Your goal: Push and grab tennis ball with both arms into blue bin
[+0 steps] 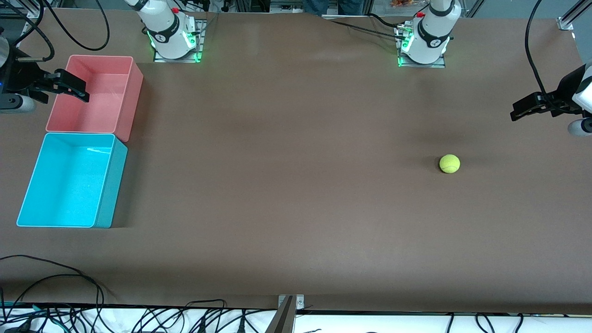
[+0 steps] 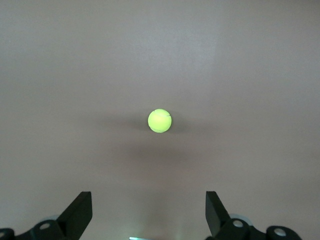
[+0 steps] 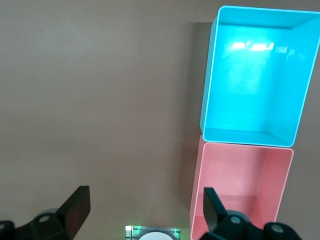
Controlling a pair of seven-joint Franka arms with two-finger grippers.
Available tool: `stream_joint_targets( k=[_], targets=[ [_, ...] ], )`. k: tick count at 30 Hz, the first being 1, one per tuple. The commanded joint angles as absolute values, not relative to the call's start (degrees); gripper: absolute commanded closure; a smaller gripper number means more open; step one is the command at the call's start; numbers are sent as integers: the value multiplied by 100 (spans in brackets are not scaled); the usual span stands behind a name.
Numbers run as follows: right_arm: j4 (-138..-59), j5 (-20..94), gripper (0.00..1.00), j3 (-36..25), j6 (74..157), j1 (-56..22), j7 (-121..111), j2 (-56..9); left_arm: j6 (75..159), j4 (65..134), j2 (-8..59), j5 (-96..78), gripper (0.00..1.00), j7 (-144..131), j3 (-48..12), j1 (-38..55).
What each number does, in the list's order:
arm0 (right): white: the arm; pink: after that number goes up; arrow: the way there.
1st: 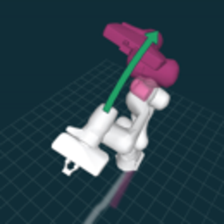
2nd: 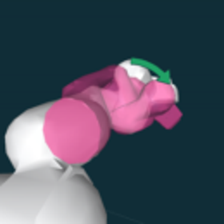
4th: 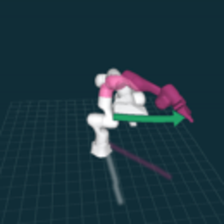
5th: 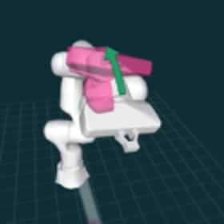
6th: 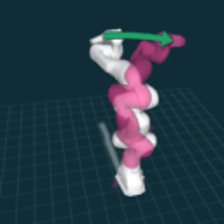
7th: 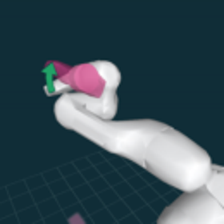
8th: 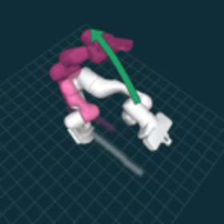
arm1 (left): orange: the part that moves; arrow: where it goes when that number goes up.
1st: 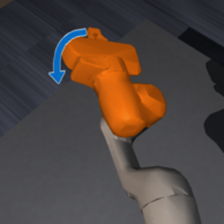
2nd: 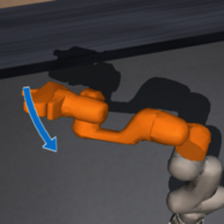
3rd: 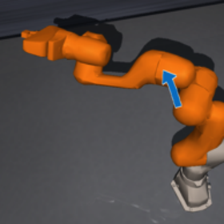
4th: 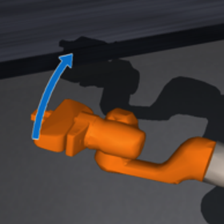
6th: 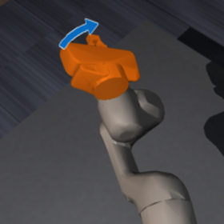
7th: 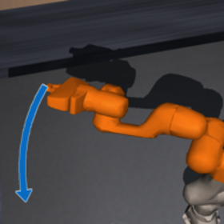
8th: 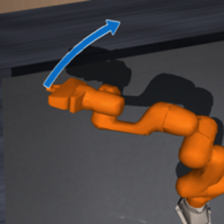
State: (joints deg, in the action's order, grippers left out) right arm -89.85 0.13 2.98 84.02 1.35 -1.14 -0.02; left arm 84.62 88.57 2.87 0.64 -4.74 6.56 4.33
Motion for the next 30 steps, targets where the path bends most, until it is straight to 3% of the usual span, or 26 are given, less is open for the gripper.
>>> stream_joint_targets(
  k=[1,30],
  targets=[
    [-8842,26,0,299,8262,123,-105,-9,8525,8947,202,114,0,-483,659,475],
    [-8842,35,0,290,8262,123,-158,-18,8525,8938,220,114,0,-483,659,483]
  ],
)
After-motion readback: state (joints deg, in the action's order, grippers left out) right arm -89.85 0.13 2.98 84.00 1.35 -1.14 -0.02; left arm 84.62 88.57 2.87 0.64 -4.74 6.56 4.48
